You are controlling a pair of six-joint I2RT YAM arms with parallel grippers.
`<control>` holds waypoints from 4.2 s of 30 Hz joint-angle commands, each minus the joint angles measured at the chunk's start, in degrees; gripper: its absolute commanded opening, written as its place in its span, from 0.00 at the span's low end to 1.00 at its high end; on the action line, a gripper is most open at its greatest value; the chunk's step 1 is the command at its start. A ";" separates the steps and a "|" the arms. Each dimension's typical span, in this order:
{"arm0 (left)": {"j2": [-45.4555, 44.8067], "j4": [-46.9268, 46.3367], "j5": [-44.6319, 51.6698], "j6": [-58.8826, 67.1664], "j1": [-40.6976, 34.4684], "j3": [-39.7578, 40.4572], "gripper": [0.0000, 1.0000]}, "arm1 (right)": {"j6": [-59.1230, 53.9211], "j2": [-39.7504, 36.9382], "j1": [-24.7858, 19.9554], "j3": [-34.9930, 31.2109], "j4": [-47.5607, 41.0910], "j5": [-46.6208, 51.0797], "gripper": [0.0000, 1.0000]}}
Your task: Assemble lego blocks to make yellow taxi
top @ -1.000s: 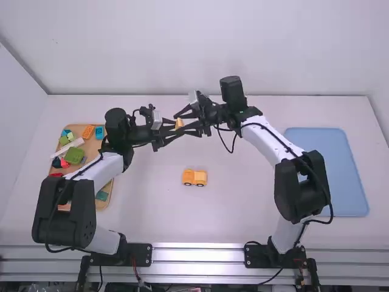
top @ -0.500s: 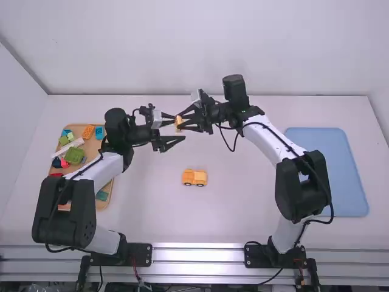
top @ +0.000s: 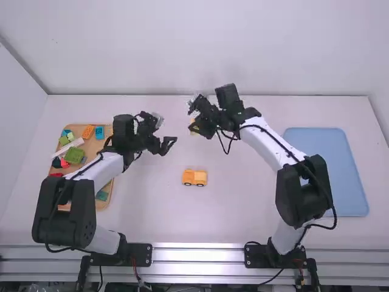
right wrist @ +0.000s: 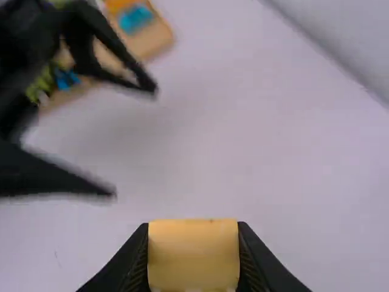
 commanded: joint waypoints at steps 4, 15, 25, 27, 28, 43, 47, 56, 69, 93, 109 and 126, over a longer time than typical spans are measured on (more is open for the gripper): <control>-5.35 -2.75 -17.20 -1.29 -0.17 3.72 0.99 | -1.33 -0.76 3.17 -0.28 -7.37 12.83 0.09; -34.47 -15.34 -48.28 -16.70 -0.15 -0.48 0.99 | -7.21 2.01 11.61 0.15 -6.45 12.22 0.08; -55.98 -18.75 -61.83 -21.68 -0.15 -10.64 0.99 | -17.27 14.10 19.96 16.00 -19.63 11.45 0.05; -58.73 -18.73 -62.05 -21.66 -0.17 -12.17 0.99 | -18.43 17.53 21.09 20.09 -23.85 11.89 0.05; -60.65 -18.73 -62.05 -21.35 -0.15 -13.18 0.99 | -19.54 20.52 22.12 23.56 -27.47 13.16 0.05; -64.87 -18.51 -64.81 -21.31 -0.17 -15.82 0.99 | -18.69 33.70 27.96 31.69 -32.74 21.14 0.08; -64.87 -18.97 -64.81 -21.31 -0.17 -15.82 0.99 | -14.78 33.70 27.85 31.67 -31.34 24.83 0.16; -64.87 -19.58 -64.78 -21.73 -0.17 -15.82 0.99 | -14.75 33.70 27.08 31.67 -31.76 25.03 0.99; -60.74 -16.87 -42.56 -6.27 2.36 -14.47 0.99 | -13.29 22.18 19.17 38.42 -34.86 18.84 0.98; 8.96 -57.29 23.96 85.44 8.46 16.09 0.97 | 6.86 -25.79 0.63 -34.67 30.51 17.90 0.98; 32.85 -54.95 25.31 93.88 7.08 20.46 0.78 | -8.17 -26.29 -16.79 -40.41 32.81 -28.50 0.99; 34.58 -48.35 25.70 98.27 6.47 15.45 0.47 | -9.49 -26.29 -16.52 -40.41 32.83 -27.58 0.99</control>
